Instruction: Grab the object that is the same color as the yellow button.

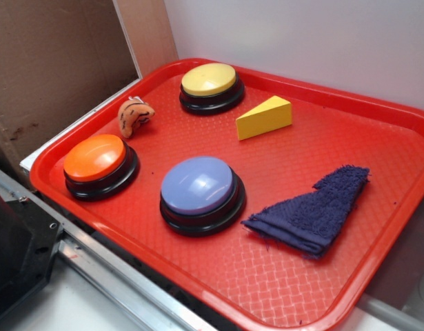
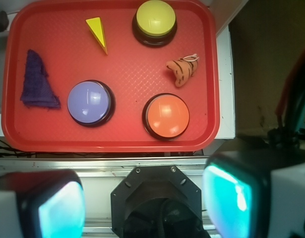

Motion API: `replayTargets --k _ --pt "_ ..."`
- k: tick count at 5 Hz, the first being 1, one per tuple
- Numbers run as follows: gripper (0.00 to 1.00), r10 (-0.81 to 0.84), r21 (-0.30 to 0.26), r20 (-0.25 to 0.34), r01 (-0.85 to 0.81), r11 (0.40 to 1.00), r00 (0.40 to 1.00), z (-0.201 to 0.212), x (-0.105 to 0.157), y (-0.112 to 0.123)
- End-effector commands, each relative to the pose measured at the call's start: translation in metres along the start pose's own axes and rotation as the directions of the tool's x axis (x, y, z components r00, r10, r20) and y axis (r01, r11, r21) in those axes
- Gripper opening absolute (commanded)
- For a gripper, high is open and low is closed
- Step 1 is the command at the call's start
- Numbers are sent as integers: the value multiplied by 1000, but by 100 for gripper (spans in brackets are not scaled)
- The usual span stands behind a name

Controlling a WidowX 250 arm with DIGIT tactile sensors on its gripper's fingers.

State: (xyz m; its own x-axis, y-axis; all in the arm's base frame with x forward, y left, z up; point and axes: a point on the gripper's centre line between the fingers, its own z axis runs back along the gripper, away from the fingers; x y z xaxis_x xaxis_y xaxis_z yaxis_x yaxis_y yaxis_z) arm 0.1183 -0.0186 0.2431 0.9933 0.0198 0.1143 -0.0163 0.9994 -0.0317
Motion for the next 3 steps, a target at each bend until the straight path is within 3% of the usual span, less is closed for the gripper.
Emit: replayTargets --k 1,2,3 --pt "100 0 0 0 0 1000 1000 0 0 0" --pt "100 3 -38 75 0 999 997 10 16 2" --pt "100 92 -68 74 -87 994 993 12 42 4"
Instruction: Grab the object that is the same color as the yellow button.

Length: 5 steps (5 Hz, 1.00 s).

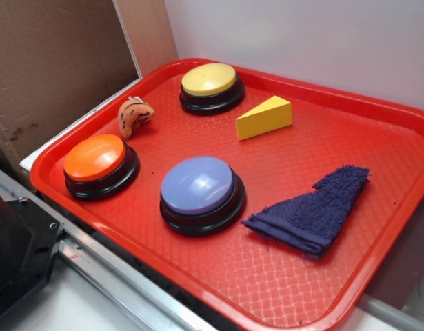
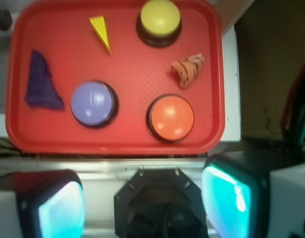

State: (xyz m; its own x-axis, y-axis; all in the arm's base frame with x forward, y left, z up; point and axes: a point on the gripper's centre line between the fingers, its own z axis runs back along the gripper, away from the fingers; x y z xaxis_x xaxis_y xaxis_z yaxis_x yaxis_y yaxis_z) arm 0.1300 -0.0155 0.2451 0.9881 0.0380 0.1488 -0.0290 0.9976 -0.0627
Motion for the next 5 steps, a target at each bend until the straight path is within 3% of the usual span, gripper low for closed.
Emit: replayTargets --k 1,2,5 --pt "100 99 -43 39 -97 994 994 6 66 5" --pt "100 -61 -2 -31 61 998 998 -22 113 -11" --pt "100 -61 -2 -31 61 998 998 -22 113 -11"
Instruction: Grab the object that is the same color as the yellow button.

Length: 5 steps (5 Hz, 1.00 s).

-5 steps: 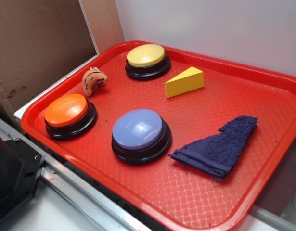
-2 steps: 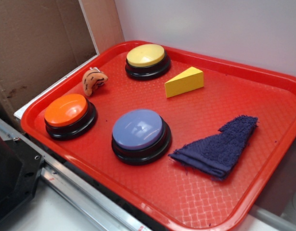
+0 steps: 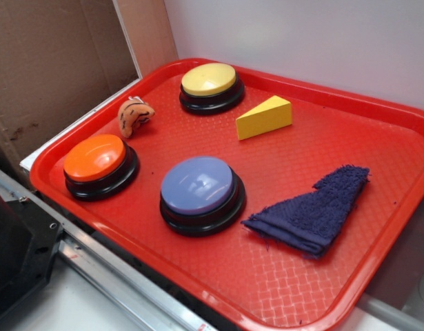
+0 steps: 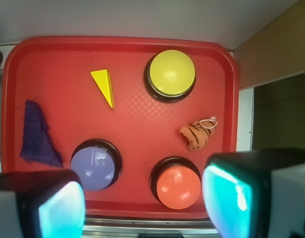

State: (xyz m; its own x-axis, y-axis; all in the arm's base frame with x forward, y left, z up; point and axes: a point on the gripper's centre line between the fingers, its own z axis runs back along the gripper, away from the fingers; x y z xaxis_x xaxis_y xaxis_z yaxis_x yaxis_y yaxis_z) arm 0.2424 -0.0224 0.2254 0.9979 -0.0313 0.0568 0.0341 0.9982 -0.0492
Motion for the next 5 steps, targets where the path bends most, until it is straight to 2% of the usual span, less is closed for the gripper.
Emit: replayTargets --k 1,2,3,4,5 --pt "100 4 -6 66 -3 1000 998 15 4 -2" --pt "100 4 -6 66 -3 1000 998 15 4 -2" --pt "100 -34 -27 82 37 999 996 11 24 -7" --pt "100 -94 -32 64 96 995 994 -10 61 -16" --pt "100 -185 -46 -18 184 982 983 -56 85 -24"
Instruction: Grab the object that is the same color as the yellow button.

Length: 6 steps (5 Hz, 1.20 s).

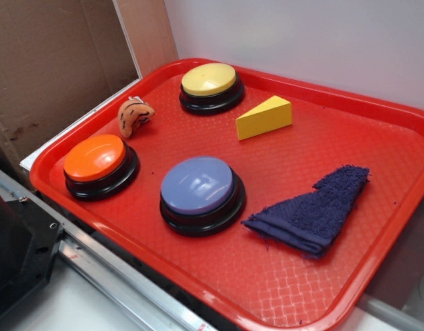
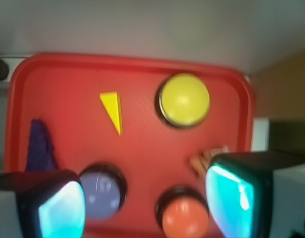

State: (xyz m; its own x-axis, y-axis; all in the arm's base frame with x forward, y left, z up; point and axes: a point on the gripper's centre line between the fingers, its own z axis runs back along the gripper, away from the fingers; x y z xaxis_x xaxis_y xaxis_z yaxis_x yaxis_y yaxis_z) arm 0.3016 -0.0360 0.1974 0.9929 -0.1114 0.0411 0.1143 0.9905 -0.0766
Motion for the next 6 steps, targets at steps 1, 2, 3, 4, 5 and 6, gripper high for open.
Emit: replayTargets --k 1,2,3,4,5,6 --pt "100 -141 -49 -72 138 989 987 -59 33 -13" --pt "100 -198 -49 -169 192 980 966 -92 27 -20" --pt "100 -208 -42 -199 204 978 958 -105 22 -23" --pt "100 -233 -51 -217 227 972 948 -116 23 -29" --pt "100 -215 -46 -248 210 977 945 -124 22 -27" --pt "100 -220 -34 -280 219 975 935 -138 24 -25"
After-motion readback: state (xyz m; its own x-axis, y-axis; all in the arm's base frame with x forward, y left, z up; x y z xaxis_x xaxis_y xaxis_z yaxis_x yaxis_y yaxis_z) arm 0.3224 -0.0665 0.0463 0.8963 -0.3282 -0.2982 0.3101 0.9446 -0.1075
